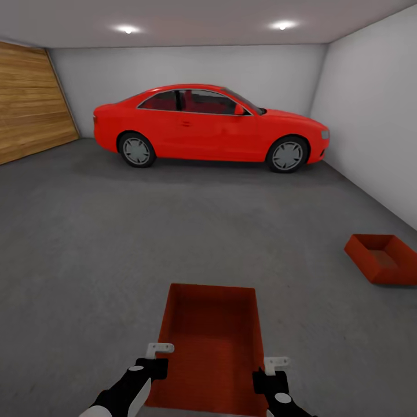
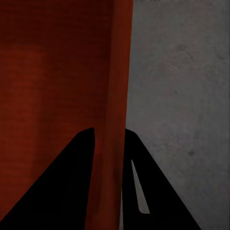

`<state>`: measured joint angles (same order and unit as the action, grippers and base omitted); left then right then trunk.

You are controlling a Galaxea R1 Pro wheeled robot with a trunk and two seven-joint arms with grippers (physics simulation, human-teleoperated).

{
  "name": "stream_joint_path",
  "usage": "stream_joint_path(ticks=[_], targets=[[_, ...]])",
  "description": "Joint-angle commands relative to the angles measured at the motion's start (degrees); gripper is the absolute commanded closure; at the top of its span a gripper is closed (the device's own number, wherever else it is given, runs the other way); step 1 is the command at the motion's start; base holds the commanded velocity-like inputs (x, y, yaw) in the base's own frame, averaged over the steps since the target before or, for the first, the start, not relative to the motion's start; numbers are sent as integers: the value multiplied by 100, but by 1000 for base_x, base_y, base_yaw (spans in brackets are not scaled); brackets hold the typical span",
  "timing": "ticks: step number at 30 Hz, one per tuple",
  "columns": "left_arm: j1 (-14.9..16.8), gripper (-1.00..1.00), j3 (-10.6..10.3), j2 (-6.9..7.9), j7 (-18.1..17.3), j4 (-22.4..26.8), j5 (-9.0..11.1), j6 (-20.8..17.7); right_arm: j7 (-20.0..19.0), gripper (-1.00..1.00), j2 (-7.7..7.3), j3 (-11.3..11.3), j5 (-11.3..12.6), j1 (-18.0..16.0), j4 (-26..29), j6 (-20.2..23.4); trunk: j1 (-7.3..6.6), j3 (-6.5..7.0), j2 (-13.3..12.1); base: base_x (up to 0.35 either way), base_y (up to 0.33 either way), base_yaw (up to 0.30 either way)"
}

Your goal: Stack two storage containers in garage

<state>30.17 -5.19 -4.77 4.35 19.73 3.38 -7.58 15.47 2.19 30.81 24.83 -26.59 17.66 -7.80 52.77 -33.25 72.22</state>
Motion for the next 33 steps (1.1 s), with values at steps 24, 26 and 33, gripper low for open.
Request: stream_joint_path(ticks=[24, 26, 33], targets=[[6, 100, -20, 11, 66, 31, 66, -36, 18, 100, -8, 49, 83, -4, -351, -19, 3, -5, 3, 322, 0, 0], [6, 100, -18, 11, 66, 31, 66, -34, 18, 100, -8, 48, 83, -4, -351, -19, 3, -5, 3, 322, 0, 0], [6, 100, -19, 11, 66, 31, 66, -33, 18, 100, -8, 51, 83, -4, -351, -19, 3, -5, 3, 322, 0, 0]])
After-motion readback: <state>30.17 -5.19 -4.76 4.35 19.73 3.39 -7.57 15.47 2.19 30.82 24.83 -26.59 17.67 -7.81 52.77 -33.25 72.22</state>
